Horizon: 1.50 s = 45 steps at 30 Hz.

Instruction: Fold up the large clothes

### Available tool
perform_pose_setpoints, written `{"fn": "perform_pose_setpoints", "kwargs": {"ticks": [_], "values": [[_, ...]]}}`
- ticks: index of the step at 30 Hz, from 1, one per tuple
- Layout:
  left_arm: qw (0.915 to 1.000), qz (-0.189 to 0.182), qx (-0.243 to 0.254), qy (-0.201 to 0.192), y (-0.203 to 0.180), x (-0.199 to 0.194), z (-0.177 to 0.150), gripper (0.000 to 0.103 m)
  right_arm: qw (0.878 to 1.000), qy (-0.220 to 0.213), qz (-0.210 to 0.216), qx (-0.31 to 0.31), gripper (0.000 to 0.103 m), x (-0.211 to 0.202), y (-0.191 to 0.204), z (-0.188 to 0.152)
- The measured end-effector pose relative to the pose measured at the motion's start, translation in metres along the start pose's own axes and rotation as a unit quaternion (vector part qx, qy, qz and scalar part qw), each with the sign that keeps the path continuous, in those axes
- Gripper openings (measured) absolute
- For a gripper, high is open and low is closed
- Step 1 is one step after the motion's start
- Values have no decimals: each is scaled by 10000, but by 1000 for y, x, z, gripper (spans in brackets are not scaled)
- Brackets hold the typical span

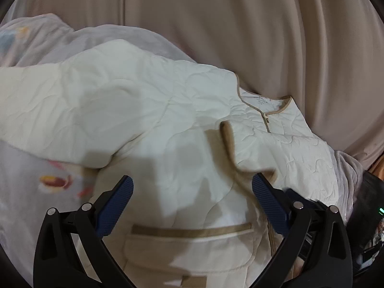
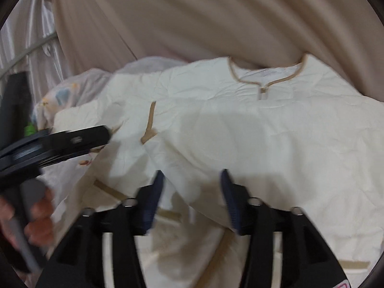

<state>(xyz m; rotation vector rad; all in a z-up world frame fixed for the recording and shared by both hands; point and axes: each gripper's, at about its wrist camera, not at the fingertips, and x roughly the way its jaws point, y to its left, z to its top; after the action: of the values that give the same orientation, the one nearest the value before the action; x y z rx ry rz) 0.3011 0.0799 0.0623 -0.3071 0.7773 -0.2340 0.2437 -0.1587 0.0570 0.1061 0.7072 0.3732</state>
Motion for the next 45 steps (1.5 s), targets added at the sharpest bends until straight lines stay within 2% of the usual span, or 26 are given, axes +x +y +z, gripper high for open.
{"fn": "perform_pose_setpoints", "kwargs": {"ticks": [3,6,8,10,12,13,15,16,18,19,21,22,24,25,26,28,29,31,32,33,35,38,40,42,45], "values": [[9992,-256,157,251,-21,25,3,97,9985,-223,-276,426,57,-38,-43,-15],[9942,-586,216,871,-41,60,2,95,9876,-429,-696,1342,57,-77,-110,-37],[9897,-713,314,1199,-52,79,-2,60,9747,-534,-927,1961,59,-95,-151,-50],[9899,-599,423,1210,-60,84,0,22,9602,-630,-1105,2486,60,-109,-186,-59],[9910,-623,486,1085,-63,79,9,8,9547,-705,-1227,2616,58,-115,-202,-59],[9922,-627,566,920,-66,71,18,7,9533,-742,-1333,2607,57,-118,-205,-57],[9947,-429,827,441,-70,52,36,6,9545,-838,-1389,2501,48,-120,-203,-51],[9949,-282,959,125,-71,40,47,6,9567,-884,-1313,2443,41,-123,-200,-50],[9941,-89,1059,-201,-67,29,62,6,9627,-908,-1060,2319,30,-121,-195,-46],[9940,3,1076,-207,-62,31,66,6,9663,-856,-925,2246,25,-118,-193,-46],[9936,228,1100,-72,-53,48,64,6,9745,-629,-840,1986,24,-99,-180,-40],[9923,414,1161,109,-45,65,57,6,9776,-465,-933,1826,24,-88,-175,-38],[9904,645,1169,360,-32,91,46,6,9795,-104,-1271,1562,14,-65,-172,-36],[9908,643,1121,396,-28,100,40,7,9782,-36,-1337,1587,6,-61,-174,-34],[9912,632,1111,349,-26,103,36,7,9763,-127,-1307,1723,3,-63,-177,-34],[9905,664,1175,250,-28,106,32,7,9770,-419,-1191,1719,3,-76,-175,-30],[9902,678,1195,233,-28,107,31,8,9773,-517,-1297,1593,2,-78,-176,-29],[9905,672,1179,213,-29,110,28,11,9733,-39,-1733,1503,0,-57,-191,-31],[9911,632,1155,202,-27,110,27,13,9729,192,-1632,1626,0,-46,-202,-35],[9916,624,1120,170,-27,110,27,16,9722,161,-1572,1727,0,-48,-204,-36],[9935,601,964,63,-19,101,27,24,9685,81,-1739,1779,0,-61,-198,-35],[9956,568,702,-245,3,66,25,47,9693,-14,-1979,1457,4,-84,-171,-37],[9952,603,568,-515,23,33,21,70,9728,-53,-2010,1146,8,-101,-150,-44],[9923,927,386,-720,51,4,18,85,9789,-63,-1811,948,13,-116,-131,-58],[9857,1474,-227,-789,116,-33,18,89,9839,22,-1573,852,22,-123,-112,-79]]}}
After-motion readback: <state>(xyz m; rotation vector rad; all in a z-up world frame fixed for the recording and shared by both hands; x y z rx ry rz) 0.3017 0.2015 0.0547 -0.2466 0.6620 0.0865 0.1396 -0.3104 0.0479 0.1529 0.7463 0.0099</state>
